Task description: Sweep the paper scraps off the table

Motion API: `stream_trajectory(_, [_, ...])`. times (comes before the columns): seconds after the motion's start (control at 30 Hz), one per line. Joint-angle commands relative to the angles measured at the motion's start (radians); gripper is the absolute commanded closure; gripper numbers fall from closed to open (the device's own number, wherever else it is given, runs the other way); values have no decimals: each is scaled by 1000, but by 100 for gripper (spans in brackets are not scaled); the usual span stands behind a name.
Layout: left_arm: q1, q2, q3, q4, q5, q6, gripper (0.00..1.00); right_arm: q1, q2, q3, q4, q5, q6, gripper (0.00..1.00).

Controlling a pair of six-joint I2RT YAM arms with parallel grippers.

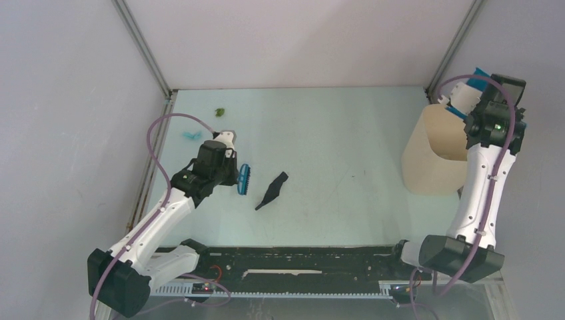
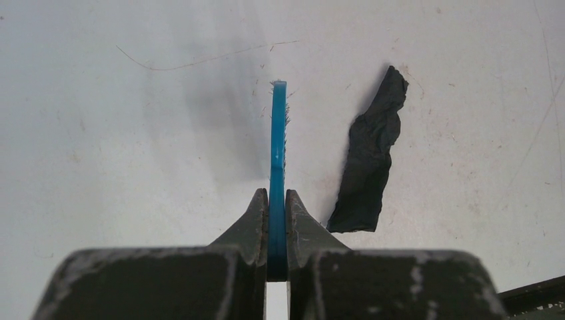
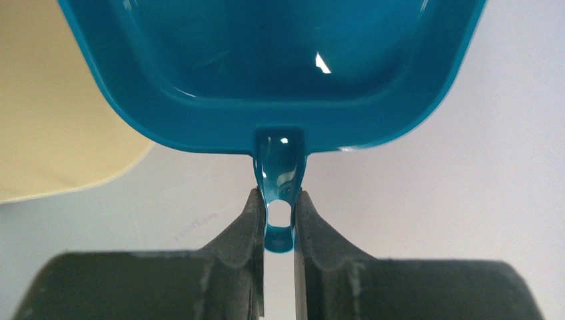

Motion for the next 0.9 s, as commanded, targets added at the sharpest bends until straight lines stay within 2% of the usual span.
stream_trajectory(0.0, [5,-22,8,25,-32,22,100,133,-30,106,-158,-76,253,92])
stream_trajectory(0.13, [4,-30,21,21,-74,20,100,303,-44,97,-237,-134,406,92])
stream_trajectory(0.27, [6,-36,75,4,-135,9,100,445,-51,50,-315,-324,551,92])
stream_trajectory(0.43, [9,-1,206,2,-182,-39,100,519,-67,-153,-348,-676,666,91])
stream_trajectory(0.5, [11,16,270,30,-214,-65,100,562,-75,-288,-309,-745,718,91])
stream_trajectory(0.63, [47,64,318,220,-306,-125,100,624,-78,-439,-200,-852,811,91])
stream_trajectory(0.73, [129,129,314,415,-266,-230,100,630,-94,-495,-156,-890,838,91])
stream_trajectory(0.87, [238,293,383,531,-245,-391,100,632,-157,-576,-104,-873,844,91])
